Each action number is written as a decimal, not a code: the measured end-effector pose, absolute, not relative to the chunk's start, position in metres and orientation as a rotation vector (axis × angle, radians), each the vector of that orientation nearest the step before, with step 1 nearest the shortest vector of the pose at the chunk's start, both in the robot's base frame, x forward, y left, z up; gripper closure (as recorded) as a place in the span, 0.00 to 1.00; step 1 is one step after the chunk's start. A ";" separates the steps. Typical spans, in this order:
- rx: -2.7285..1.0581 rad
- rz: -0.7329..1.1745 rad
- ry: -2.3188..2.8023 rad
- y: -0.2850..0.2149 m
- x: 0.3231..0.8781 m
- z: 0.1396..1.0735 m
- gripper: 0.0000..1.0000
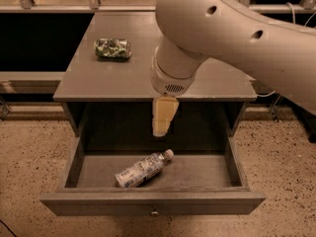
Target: Pick blue plastic bottle from top drawer and place on counter
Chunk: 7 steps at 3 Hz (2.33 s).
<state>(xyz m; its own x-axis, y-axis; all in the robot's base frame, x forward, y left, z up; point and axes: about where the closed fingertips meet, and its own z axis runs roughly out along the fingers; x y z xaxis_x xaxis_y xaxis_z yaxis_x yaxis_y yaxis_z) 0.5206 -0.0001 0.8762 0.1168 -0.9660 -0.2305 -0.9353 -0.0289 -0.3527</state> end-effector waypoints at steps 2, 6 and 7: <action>-2.060 -0.168 1.878 -0.001 0.525 0.847 0.00; -2.265 -0.203 1.805 -0.004 0.529 0.764 0.00; -2.265 -0.203 1.805 -0.004 0.529 0.766 0.14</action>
Offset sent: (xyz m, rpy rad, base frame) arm 0.0175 -0.0030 -0.1044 -0.3255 0.0782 0.0097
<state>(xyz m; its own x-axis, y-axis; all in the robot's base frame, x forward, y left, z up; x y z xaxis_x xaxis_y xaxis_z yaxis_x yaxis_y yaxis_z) 0.5287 -0.0040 0.7655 0.2283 -0.9728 -0.0390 -0.9397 -0.2097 -0.2700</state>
